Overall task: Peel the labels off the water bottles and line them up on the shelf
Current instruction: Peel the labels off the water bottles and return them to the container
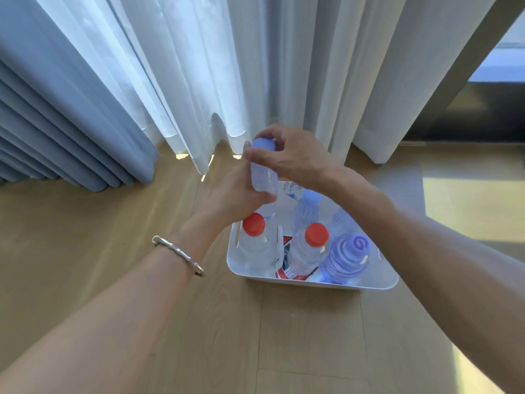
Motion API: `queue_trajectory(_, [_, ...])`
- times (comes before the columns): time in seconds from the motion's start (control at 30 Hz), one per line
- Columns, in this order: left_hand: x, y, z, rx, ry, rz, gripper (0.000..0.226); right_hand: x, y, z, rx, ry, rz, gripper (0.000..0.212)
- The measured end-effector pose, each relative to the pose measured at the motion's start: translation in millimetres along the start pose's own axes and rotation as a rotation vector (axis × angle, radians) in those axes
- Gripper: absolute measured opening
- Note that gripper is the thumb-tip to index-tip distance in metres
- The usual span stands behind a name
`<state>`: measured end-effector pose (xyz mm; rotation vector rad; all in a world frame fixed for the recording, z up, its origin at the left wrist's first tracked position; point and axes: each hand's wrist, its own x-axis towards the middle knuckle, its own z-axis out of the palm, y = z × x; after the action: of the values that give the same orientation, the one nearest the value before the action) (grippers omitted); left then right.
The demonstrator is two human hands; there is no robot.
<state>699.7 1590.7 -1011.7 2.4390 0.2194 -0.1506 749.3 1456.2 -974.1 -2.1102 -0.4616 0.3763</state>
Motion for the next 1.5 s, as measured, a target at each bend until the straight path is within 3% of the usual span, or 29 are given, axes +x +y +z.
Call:
queue_trajectory(0.13, [-3, 5, -2, 0.119, -0.011, -0.073, 0.049, 0, 3, 13, -0.114, 0.049, -0.016, 0.035])
queue_trajectory(0.23, [-10, 10, -7, 0.000, 0.004, -0.137, 0.019, -1, 5, 22, -0.133, 0.016, 0.008, 0.038])
queue_trajectory(0.43, [-18, -1, -8, -0.211, -0.096, -0.193, 0.010, -3, 11, 33, -0.191, -0.064, 0.058, 0.043])
queue_trajectory(0.63, [-23, -10, -14, -0.185, -0.126, -0.206, 0.036, -4, 16, 36, -0.280, -0.128, 0.112, 0.044])
queue_trajectory(0.87, [-29, -23, -20, -0.197, -0.103, -0.214, 0.040, 0, 29, 46, -0.340, -0.195, 0.202, 0.043])
queue_trajectory(1.23, [-32, -31, -24, -0.174, -0.147, -0.221, 0.043, -1, 22, 52, -0.377, -0.230, 0.156, 0.040])
queue_trajectory(1.4, [-32, -38, -24, -0.067, -0.234, -0.226, 0.044, -1, 17, 50, -0.350, -0.245, 0.160, 0.052])
queue_trajectory(1.5, [-36, -41, -23, -0.005, -0.323, -0.217, 0.046, -1, 18, 29, -0.265, -0.165, 0.188, 0.041])
